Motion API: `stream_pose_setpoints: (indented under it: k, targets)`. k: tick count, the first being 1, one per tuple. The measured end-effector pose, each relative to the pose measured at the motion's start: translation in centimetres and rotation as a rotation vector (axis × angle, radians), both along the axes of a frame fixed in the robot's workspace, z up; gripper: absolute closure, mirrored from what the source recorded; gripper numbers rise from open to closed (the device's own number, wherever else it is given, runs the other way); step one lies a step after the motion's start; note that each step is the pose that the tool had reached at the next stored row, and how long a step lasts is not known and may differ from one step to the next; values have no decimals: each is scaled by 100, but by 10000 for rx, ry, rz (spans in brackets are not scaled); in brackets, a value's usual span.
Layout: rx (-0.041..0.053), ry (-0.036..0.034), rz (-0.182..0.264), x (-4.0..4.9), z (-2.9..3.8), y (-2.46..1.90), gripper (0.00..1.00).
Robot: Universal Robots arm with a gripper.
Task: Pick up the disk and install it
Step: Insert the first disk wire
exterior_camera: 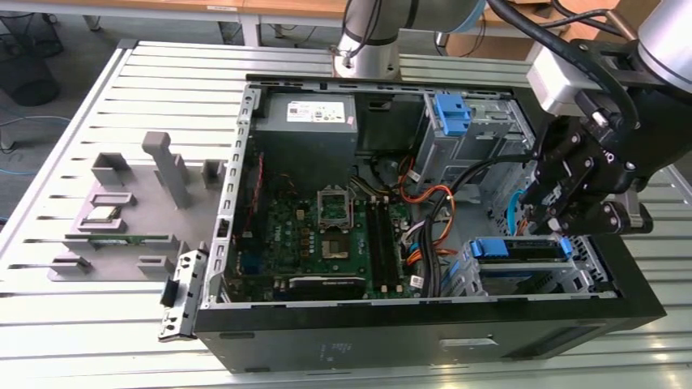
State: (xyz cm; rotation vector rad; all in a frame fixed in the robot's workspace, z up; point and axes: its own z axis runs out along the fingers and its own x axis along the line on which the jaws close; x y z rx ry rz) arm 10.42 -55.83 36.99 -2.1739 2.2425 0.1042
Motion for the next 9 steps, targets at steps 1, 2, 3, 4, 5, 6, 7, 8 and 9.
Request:
stream_pose_setpoints:
  k: [1,2,3,4,5,6,7,8,9]
  targets:
    - [-1,0,0,0,0,3,58]
    - [-2,0,0,0,1,7,58]
    - [0,0,0,0,0,11,58]
    - [-1,0,0,0,-1,16,58]
    - [0,-1,0,0,-1,20,58]
    - [-2,0,0,0,-1,24,58]
    - [0,0,0,0,-2,27,58]
    - [1,0,0,0,-2,27,58]
    - [-1,0,0,0,-2,29,58]
